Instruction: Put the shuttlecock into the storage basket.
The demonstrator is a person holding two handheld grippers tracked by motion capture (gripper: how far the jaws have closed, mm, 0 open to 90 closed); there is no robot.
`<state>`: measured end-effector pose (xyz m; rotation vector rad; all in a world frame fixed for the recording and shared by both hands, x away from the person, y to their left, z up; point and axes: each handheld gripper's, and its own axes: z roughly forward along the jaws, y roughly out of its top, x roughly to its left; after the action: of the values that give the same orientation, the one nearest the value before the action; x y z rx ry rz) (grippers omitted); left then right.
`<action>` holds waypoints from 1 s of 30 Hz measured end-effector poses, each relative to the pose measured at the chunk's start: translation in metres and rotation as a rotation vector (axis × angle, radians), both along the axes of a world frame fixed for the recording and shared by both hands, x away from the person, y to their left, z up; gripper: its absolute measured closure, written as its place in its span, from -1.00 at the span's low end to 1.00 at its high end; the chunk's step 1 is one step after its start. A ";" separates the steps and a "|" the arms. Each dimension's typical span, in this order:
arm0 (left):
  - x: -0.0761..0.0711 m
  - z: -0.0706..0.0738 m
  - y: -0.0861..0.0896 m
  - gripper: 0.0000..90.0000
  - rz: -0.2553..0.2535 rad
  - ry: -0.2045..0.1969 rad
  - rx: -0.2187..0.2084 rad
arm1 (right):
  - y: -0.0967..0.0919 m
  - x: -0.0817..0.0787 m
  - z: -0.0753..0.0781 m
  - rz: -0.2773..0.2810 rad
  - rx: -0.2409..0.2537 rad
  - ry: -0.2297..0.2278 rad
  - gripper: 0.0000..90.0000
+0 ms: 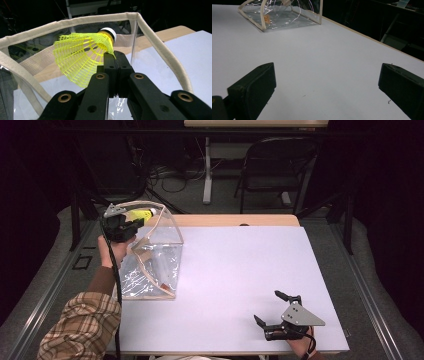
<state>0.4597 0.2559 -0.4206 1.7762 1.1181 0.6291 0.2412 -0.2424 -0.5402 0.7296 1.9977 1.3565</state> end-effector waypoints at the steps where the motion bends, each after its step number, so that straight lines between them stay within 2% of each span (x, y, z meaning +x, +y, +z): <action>1: 0.001 0.000 0.000 0.99 -0.001 0.002 0.000 | 0.000 0.000 0.000 0.000 0.000 0.000 -0.98; 24: 0.008 -0.006 -0.002 0.96 -0.012 0.035 0.006 | 0.000 0.000 0.000 -0.001 -0.002 0.003 -0.98; 30: 0.006 -0.004 0.001 0.61 -0.009 0.014 -0.021 | 0.000 0.000 0.000 0.000 -0.002 0.002 -0.98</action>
<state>0.4661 0.2570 -0.4250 1.7696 1.1212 0.5982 0.2413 -0.2423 -0.5404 0.7308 2.0002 1.3538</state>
